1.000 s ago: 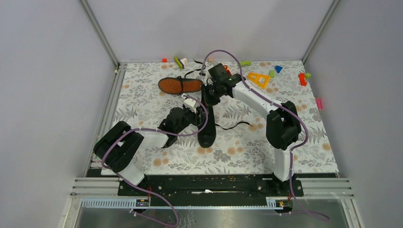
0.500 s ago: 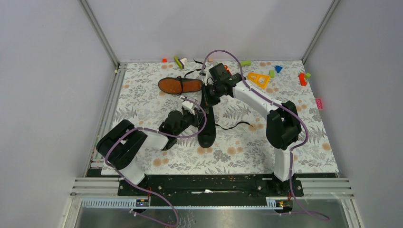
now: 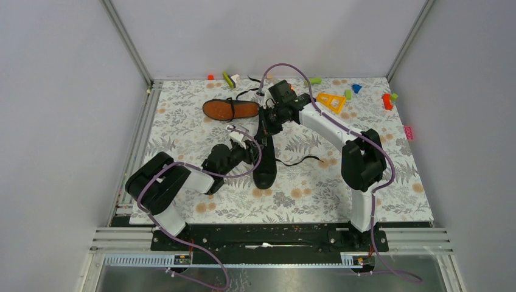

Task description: Tie the shoes

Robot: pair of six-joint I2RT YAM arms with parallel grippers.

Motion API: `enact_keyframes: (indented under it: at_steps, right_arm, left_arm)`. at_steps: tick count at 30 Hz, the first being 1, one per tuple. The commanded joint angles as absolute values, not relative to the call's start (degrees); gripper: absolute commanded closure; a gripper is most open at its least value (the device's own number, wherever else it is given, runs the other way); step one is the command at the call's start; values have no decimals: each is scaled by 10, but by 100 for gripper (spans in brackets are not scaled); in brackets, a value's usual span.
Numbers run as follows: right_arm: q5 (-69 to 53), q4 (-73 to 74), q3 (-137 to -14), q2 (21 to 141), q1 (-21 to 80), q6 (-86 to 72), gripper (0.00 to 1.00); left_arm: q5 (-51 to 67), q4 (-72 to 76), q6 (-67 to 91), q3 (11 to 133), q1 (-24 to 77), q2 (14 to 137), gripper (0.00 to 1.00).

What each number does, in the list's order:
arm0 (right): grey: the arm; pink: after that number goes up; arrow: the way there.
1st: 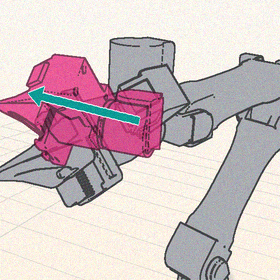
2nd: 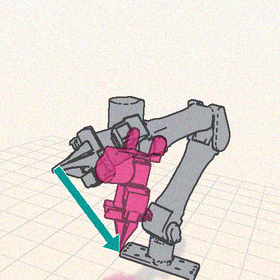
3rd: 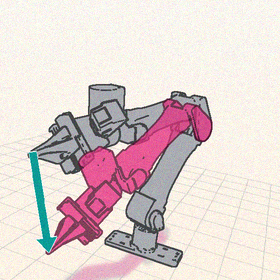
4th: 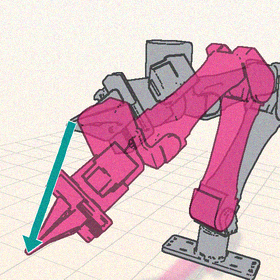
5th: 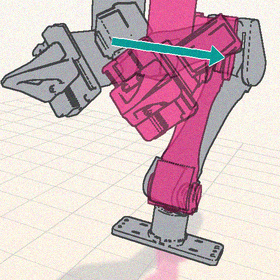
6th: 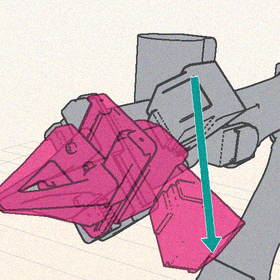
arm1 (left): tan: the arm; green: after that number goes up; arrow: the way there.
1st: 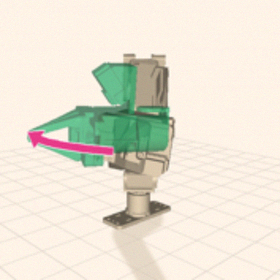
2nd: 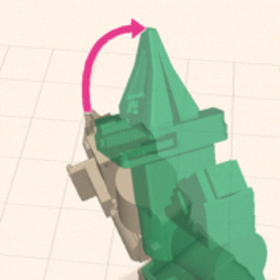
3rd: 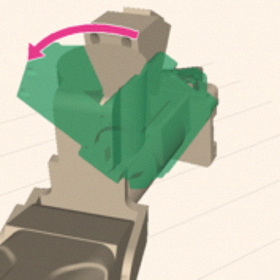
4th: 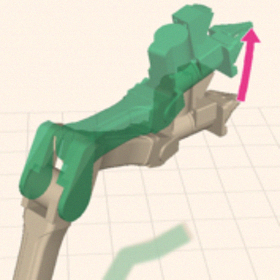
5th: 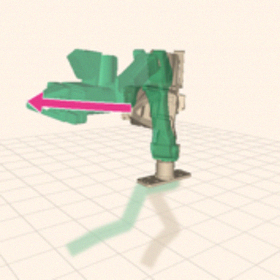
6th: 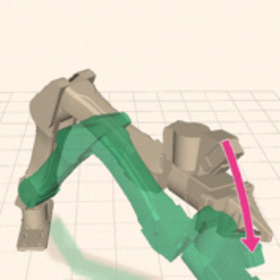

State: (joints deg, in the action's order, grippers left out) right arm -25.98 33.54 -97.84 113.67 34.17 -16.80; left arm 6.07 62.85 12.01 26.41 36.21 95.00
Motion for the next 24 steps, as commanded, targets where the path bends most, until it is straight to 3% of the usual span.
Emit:
enact_keyframes:
  at_steps: [1,4,7,17,20,24]
  right_arm:
    - [-276,332,-987,1132,338,-173,100]
    - [-278,333,-990,1133,338,-176,100]
    - [-283,333,-991,1133,338,-177,100]
    - [-281,332,-992,1131,338,-181,100]
    - [-272,332,-994,1129,338,-184,100]
    - [-248,313,-970,1111,336,-192,91]
  left_arm:
    - [75,704,120,255,357,952,60]
    - [72,730,115,246,357,953,56]
    - [80,743,107,247,356,955,61]
    - [113,715,112,283,353,974,100]
    - [118,715,110,281,352,975,100]
    - [125,706,111,284,352,978,100]
